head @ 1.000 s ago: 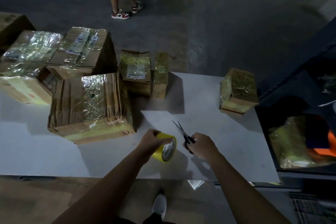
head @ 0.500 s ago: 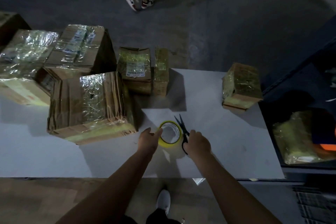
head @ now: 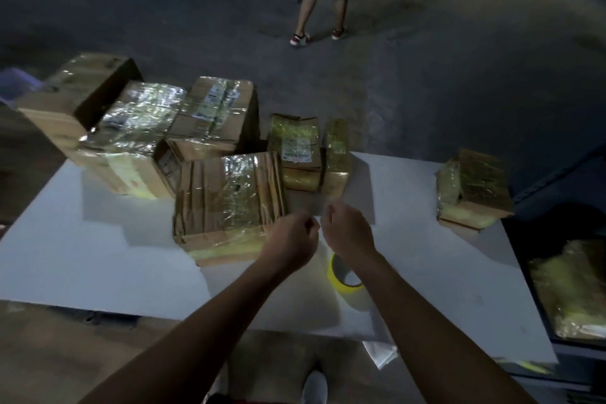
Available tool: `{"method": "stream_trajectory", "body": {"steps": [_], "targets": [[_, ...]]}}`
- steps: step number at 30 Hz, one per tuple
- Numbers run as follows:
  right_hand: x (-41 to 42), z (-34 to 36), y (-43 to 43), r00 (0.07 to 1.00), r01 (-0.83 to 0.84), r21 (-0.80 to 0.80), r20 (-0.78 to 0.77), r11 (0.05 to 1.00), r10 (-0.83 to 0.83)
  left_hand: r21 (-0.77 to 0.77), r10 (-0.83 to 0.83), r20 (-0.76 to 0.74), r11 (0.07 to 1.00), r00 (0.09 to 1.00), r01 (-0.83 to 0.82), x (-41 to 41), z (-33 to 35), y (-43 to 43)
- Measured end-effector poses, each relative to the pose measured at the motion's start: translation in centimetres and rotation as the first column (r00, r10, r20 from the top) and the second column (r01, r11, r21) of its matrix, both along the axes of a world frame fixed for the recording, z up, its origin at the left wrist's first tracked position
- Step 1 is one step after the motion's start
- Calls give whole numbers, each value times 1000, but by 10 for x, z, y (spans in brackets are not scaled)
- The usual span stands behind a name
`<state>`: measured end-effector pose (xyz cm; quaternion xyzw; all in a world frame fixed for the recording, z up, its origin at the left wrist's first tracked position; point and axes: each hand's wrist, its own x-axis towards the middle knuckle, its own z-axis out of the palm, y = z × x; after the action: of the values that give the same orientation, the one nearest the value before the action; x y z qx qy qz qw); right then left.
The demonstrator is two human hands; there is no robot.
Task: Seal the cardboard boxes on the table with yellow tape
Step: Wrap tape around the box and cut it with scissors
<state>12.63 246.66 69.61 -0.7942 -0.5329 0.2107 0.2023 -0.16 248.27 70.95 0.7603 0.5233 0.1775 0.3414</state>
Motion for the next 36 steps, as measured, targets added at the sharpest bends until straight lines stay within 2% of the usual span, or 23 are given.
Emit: {"method": "stream_trajectory", "body": {"steps": [4,6,7,9,11,13,17,19,23,26,27,29,31,33,36], "targets": [[-38,28,18,993,-49,8,-111,999,50,207,113,51,971,992,-121,-53,26,31],[-52,34,22,986,-96,-49,-141,994,88,303,162,-48,943,986,-140,-86,21,59],[-58,34,23,986,-105,-71,-137,992,95,323,182,-148,938,972,-126,-101,11,75],[-66,30,25,983,-115,-81,-152,990,102,254,149,-348,965,925,-60,-127,-9,99],[-69,26,27,969,-103,-103,-234,989,77,167,49,-418,986,907,23,-141,-21,107],[-67,26,33,960,-64,-178,-280,982,12,186,22,-468,980,884,74,-144,-24,102],[-52,29,48,998,-47,-243,-60,969,33,251,71,-617,962,784,110,-144,-1,69],[-44,29,57,999,-36,-227,-23,973,31,303,69,-578,944,813,134,-144,10,51],[-48,31,64,1000,-5,-133,17,991,8,361,-19,-320,922,947,141,-142,15,46],[-71,31,61,967,-23,27,255,999,16,497,17,-213,863,977,93,-138,9,77],[-83,31,59,948,-78,76,313,994,50,450,25,-244,888,970,91,-134,10,88],[-107,24,53,918,-216,132,364,967,156,246,14,-324,967,946,70,-125,7,103],[-122,14,49,907,-264,131,372,955,200,40,-24,-316,998,948,39,-120,-2,111],[-121,10,43,946,-181,108,290,978,143,-61,-9,-275,998,962,-8,-121,-10,114],[-101,10,35,972,-53,44,230,998,41,-77,12,-367,996,930,-43,-126,-10,112]]}}
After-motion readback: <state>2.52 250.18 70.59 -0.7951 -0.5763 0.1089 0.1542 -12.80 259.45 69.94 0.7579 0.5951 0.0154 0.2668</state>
